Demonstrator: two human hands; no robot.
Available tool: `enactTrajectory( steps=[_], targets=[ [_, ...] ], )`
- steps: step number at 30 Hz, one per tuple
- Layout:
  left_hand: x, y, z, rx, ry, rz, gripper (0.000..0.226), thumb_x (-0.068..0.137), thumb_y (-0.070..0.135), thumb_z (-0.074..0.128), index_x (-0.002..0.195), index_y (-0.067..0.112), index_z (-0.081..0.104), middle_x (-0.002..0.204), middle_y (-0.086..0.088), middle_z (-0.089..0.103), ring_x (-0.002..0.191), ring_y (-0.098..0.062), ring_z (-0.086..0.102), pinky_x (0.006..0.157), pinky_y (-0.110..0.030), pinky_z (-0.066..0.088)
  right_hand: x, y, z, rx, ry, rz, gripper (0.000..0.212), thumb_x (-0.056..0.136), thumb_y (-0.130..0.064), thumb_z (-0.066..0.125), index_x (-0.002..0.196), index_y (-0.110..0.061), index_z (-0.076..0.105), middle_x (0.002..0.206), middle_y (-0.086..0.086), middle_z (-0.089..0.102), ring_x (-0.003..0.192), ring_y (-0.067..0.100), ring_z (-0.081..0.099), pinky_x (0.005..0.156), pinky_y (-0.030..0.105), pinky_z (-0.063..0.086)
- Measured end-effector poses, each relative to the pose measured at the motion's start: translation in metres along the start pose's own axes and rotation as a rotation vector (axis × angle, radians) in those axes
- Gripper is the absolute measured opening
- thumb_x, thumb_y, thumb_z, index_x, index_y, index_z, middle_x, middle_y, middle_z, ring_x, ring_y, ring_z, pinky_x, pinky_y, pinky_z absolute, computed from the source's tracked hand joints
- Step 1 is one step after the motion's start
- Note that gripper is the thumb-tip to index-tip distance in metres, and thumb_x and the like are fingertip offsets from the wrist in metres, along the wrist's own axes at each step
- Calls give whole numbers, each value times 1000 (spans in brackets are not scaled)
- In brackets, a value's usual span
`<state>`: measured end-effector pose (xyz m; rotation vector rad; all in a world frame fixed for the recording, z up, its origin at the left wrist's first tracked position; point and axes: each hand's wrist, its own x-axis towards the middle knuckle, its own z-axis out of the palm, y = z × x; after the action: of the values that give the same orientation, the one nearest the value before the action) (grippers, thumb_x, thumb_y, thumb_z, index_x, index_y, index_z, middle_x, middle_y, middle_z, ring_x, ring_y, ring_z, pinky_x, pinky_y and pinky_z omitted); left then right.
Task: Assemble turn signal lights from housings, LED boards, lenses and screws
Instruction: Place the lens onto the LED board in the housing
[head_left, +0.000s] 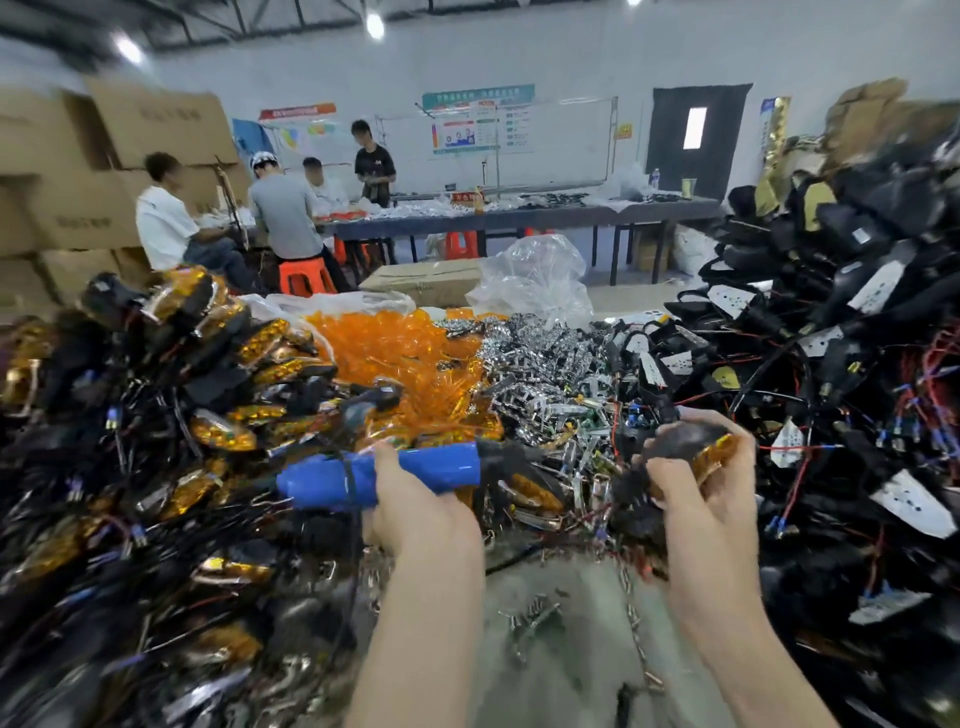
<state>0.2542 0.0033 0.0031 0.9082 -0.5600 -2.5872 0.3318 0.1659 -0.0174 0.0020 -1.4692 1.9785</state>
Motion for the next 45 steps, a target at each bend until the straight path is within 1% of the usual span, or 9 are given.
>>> enactTrajectory(
  steps=[9,14,16,19,22,30,35,38,45],
  targets=[
    [-16,-16,-20,283,-252,-228,45,107,35,40,141,7,46,131,-18,59,112,-31,58,111,-49,41,-20,-76,84,-204,-372,-391,38,89,-36,76,117,-54,56,97,-16,65,76,0,61,70,8,46],
    [-17,11,-35,468,-411,-319,16,103,5,36,101,9,51,88,-14,60,76,-28,61,88,-46,53,-22,-81,131,-220,-410,-420,39,92,-40,73,122,-54,52,107,-29,59,96,-4,62,78,4,43],
    [-20,25,-46,691,-545,-370,24,106,16,38,99,9,60,86,-15,69,74,-28,68,72,-38,59,-24,-84,148,-268,-439,-441,39,91,-49,70,121,-61,47,113,-27,57,103,-4,60,81,5,43],
    [-17,43,-56,992,-706,-318,41,106,37,37,107,11,70,99,-14,75,90,-29,72,90,-40,57,-26,-88,170,-320,-475,-515,41,91,-51,68,124,-59,44,120,-20,54,108,2,59,86,11,46],
    [-20,58,-48,1071,-746,-338,55,104,54,33,90,11,64,61,-9,68,50,-20,65,70,-33,56,-20,-89,187,-285,-455,-546,43,95,-48,67,127,-54,40,118,-16,54,104,2,59,86,11,45],
    [-27,176,-1,1046,-1176,464,36,97,58,47,96,33,73,54,13,37,42,-5,30,40,-18,26,46,-104,228,280,-91,-88,23,107,-44,49,118,-24,46,108,4,62,93,12,68,66,22,55],
    [-16,232,61,1303,-985,1082,26,106,33,42,111,20,65,56,18,51,47,1,44,49,-19,32,79,-103,285,428,-138,212,45,107,-54,40,140,-23,45,106,2,65,89,17,68,61,30,60],
    [6,268,92,1249,-715,1206,25,106,29,40,104,20,64,73,9,57,62,-4,52,57,-25,37,89,-111,349,68,-469,217,62,106,-61,28,147,-16,43,128,12,61,106,26,65,87,47,60],
    [134,329,89,1570,-63,1051,30,101,11,42,103,-10,62,105,-31,65,102,-46,59,85,-42,46,69,-62,374,-684,-878,-3,76,107,-53,37,163,-12,8,166,16,25,146,37,34,112,46,34]
  ],
)
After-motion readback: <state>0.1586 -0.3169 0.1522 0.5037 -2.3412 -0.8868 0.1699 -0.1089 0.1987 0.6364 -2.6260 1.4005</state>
